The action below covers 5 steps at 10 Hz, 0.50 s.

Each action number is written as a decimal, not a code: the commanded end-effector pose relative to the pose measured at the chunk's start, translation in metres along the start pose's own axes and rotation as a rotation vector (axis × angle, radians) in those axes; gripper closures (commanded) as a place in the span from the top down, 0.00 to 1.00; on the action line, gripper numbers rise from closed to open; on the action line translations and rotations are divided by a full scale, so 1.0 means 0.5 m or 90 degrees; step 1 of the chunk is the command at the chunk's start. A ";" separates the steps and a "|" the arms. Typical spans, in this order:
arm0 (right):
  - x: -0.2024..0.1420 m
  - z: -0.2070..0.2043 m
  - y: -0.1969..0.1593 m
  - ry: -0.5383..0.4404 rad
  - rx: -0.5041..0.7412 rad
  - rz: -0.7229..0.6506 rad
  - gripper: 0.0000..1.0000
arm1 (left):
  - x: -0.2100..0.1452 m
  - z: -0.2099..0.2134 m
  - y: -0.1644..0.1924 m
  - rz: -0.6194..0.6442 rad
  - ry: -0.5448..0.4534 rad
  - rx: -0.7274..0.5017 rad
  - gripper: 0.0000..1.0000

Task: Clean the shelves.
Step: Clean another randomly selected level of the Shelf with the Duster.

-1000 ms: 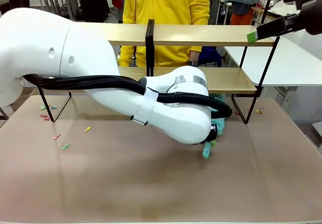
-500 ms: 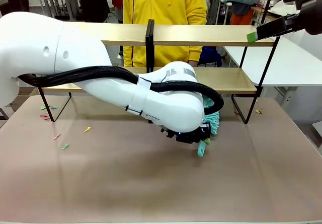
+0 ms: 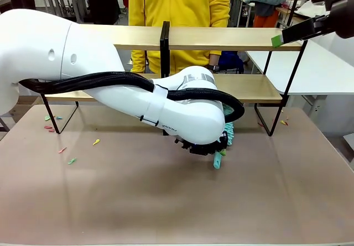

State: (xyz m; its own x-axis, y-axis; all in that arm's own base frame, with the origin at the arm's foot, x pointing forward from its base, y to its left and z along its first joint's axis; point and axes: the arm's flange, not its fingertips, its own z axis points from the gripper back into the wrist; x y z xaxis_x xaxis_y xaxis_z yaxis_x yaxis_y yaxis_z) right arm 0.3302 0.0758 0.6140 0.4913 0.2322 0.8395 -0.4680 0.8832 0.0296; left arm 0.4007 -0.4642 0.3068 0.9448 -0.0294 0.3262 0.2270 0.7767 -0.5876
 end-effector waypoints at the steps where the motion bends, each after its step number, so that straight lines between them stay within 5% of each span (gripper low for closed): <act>1: 0.002 0.000 -0.002 0.000 0.000 0.000 1.00 | 0.018 0.033 -0.029 0.023 0.008 0.139 0.13; 5: 0.002 0.000 -0.002 0.000 0.000 0.000 1.00 | 0.012 0.011 -0.027 -0.024 0.118 0.125 0.13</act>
State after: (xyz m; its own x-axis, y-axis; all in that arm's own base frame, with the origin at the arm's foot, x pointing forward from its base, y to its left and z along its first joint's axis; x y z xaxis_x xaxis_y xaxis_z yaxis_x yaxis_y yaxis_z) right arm 0.3302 0.0757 0.6140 0.4913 0.2321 0.8395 -0.4680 0.8833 0.0296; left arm 0.3857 -0.4723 0.2906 0.9577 -0.0581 0.2818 0.2184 0.7846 -0.5803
